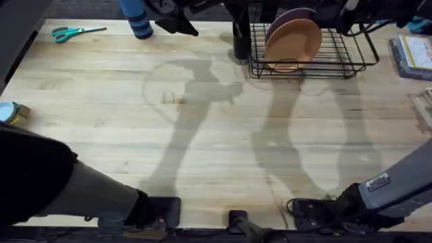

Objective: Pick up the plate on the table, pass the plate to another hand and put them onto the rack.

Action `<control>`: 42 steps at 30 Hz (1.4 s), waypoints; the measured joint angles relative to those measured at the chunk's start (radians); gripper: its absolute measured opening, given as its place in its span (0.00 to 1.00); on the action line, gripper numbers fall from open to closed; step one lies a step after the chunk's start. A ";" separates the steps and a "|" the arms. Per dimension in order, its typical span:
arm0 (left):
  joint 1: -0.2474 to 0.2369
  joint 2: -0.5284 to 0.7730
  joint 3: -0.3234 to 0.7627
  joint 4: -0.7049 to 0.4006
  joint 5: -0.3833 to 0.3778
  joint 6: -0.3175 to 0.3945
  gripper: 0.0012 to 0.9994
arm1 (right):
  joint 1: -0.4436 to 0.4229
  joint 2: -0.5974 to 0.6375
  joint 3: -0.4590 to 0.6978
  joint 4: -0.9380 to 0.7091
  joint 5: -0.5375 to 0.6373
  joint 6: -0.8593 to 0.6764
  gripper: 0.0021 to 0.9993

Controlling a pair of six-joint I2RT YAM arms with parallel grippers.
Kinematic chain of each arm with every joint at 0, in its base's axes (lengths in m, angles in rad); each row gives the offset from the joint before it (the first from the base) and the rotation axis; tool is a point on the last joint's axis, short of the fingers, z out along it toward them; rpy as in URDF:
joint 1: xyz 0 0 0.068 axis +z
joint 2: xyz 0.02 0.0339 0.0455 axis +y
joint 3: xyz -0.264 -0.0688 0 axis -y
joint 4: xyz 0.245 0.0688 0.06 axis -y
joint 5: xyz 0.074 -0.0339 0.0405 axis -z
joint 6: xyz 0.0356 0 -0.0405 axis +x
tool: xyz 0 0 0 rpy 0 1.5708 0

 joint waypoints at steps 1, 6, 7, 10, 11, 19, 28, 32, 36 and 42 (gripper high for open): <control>0.000 0.000 0.000 0.000 0.000 0.000 1.00 | 0.000 0.000 0.000 0.000 0.000 0.000 0.04; 0.000 0.000 0.000 0.000 0.000 0.000 0.99 | 0.000 0.003 0.000 0.008 0.000 0.001 0.10; 0.000 0.000 0.000 0.000 0.000 0.000 0.99 | -0.001 0.003 0.000 0.011 0.000 0.000 0.11; 0.000 0.000 0.000 0.000 0.000 0.000 0.99 | -0.002 0.003 0.000 0.014 0.000 0.001 0.15; 0.000 0.000 0.000 0.000 0.000 0.000 0.99 | -0.002 0.003 0.000 0.016 -0.001 0.001 0.17; 0.000 0.000 0.000 0.000 0.000 0.000 0.99 | -0.002 0.003 0.000 0.018 -0.001 0.001 0.19; 0.000 0.000 0.000 0.000 0.000 0.000 0.99 | -0.006 0.003 0.000 0.017 -0.001 0.001 0.19; 0.000 0.000 0.000 0.000 0.000 0.000 0.99 | -0.016 0.002 0.000 0.005 -0.001 0.002 0.20; 0.000 0.000 0.000 0.000 0.000 0.000 0.99 | -0.021 -0.003 0.000 -0.002 -0.001 0.017 0.21; 0.000 0.000 0.000 0.000 0.000 0.000 0.99 | -0.021 -0.072 0.000 -0.005 -0.001 0.042 0.23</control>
